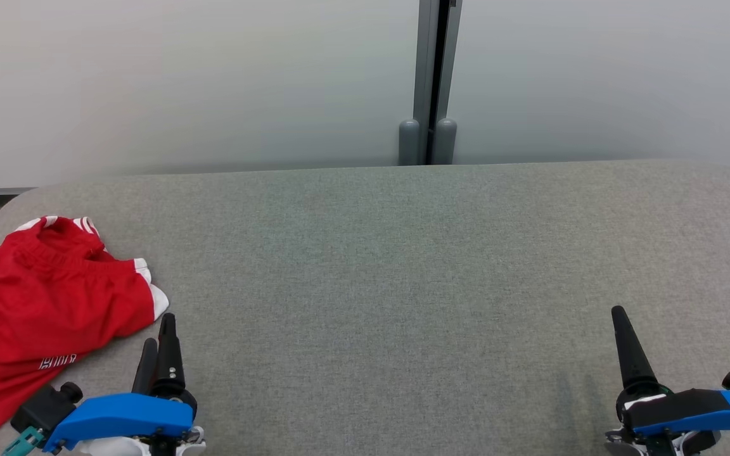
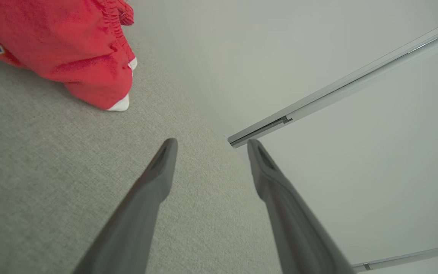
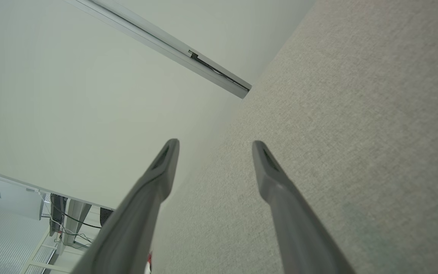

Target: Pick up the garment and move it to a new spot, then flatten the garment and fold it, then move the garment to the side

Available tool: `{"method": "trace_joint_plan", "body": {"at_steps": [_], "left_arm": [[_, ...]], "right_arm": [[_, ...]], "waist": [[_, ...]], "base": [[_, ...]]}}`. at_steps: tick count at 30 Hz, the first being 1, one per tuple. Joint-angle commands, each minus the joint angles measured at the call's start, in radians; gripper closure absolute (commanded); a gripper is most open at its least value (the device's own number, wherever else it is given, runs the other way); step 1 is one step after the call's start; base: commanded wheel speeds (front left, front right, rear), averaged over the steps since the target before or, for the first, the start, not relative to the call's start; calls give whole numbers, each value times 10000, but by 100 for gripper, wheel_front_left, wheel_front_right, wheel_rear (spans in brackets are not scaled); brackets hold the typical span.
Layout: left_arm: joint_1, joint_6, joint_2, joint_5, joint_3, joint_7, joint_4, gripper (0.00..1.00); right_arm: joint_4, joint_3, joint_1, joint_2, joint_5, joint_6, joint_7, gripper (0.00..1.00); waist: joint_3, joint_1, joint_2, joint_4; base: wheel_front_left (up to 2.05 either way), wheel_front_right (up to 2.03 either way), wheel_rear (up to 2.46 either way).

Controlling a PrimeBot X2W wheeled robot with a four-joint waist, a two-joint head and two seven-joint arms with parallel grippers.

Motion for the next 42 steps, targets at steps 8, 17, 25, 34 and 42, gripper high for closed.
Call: {"method": "trace_joint_plan", "body": {"at_steps": [8,17,25,34,42], "left_arm": [[-80,125,152,1661,-360,-352,-69,0],[-84,217,243,3010,-634,-646,-39,0],[-1,248,306,3897,-798,-861,111,0],[71,358,384,4924,-1004,-1113,229,0],[104,410,416,5718,-1184,-1316,367,0]], "right_arm": [[-157,135,-120,-63,-1440,24,-387,0],[42,172,-130,-68,-2654,27,-678,0],[224,252,-150,-71,-3428,30,-888,0],[415,357,-194,-76,-4343,29,-1139,0],[539,381,-206,-80,-5175,30,-1350,0]], "waist": [[-27,0,0,29],[-40,0,0,63],[-66,0,0,81],[-100,0,0,91],[-138,0,0,106]], "base": [[0,0,0],[0,0,0],[0,0,0],[0,0,0],[0,0,0]]}}
